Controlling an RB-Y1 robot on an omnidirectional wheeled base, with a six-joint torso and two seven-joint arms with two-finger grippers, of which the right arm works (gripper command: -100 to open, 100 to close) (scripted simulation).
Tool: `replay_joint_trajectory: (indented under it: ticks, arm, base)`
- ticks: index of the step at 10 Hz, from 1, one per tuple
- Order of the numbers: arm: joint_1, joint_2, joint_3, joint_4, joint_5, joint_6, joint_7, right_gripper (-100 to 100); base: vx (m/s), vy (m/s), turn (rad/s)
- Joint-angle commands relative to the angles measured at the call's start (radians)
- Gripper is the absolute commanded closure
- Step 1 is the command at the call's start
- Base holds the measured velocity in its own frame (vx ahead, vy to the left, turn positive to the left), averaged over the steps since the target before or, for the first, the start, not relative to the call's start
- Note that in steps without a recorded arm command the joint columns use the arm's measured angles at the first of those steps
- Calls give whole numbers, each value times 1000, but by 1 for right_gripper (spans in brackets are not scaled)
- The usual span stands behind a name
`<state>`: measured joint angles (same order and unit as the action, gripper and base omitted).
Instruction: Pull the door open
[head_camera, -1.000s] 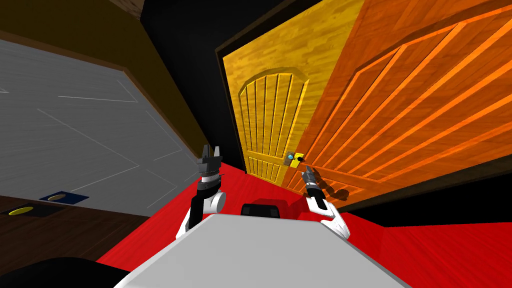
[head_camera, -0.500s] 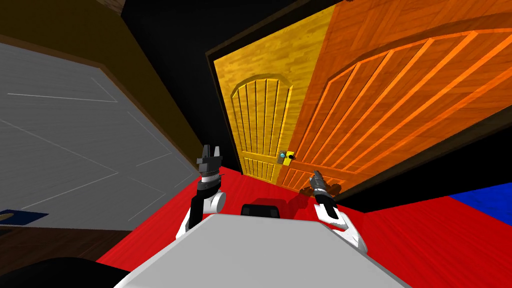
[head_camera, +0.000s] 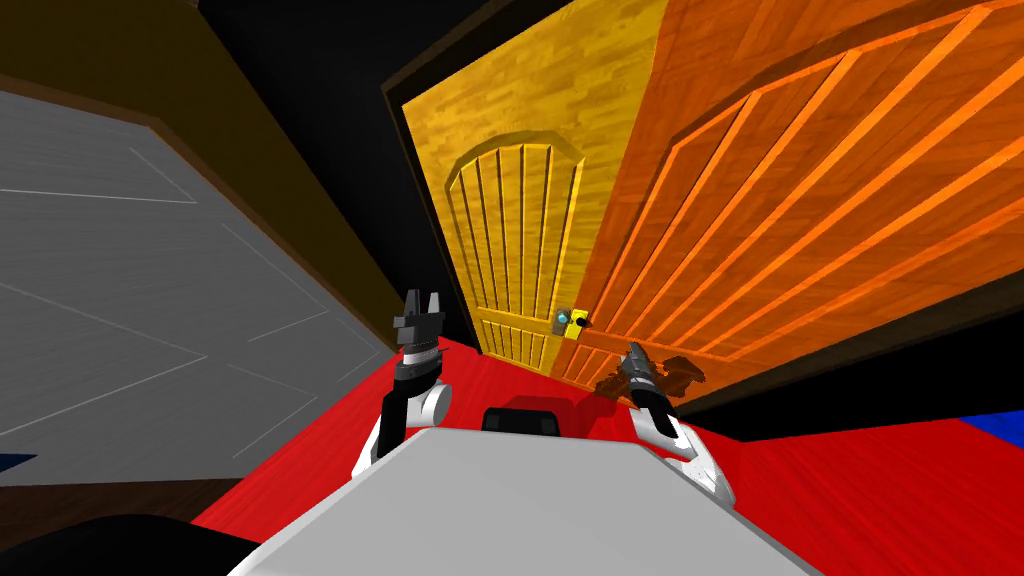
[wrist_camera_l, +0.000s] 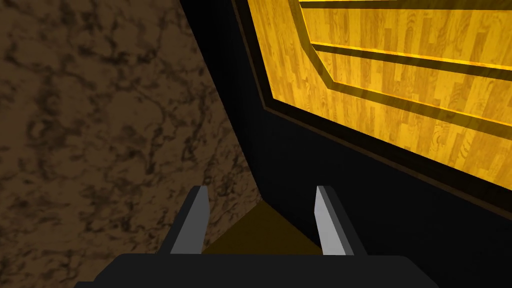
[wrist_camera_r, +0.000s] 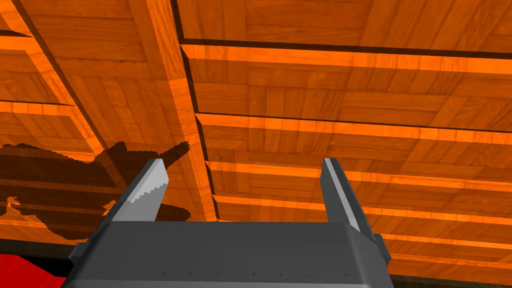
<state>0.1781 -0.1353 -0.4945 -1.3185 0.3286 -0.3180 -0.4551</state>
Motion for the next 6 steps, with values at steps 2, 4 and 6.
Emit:
replay_joint_trajectory:
  ticks: [2, 4, 6]
  arm:
    - [-31, 17, 35, -8, 4, -8, 2, -100]
    - [-60, 34, 69, -14, 8, -16, 2, -100]
    - [-50, 40, 54, -9, 9, -19, 10, 100]
  base:
    - [213, 10, 141]
    - [220, 109, 184]
    - [50, 23, 1]
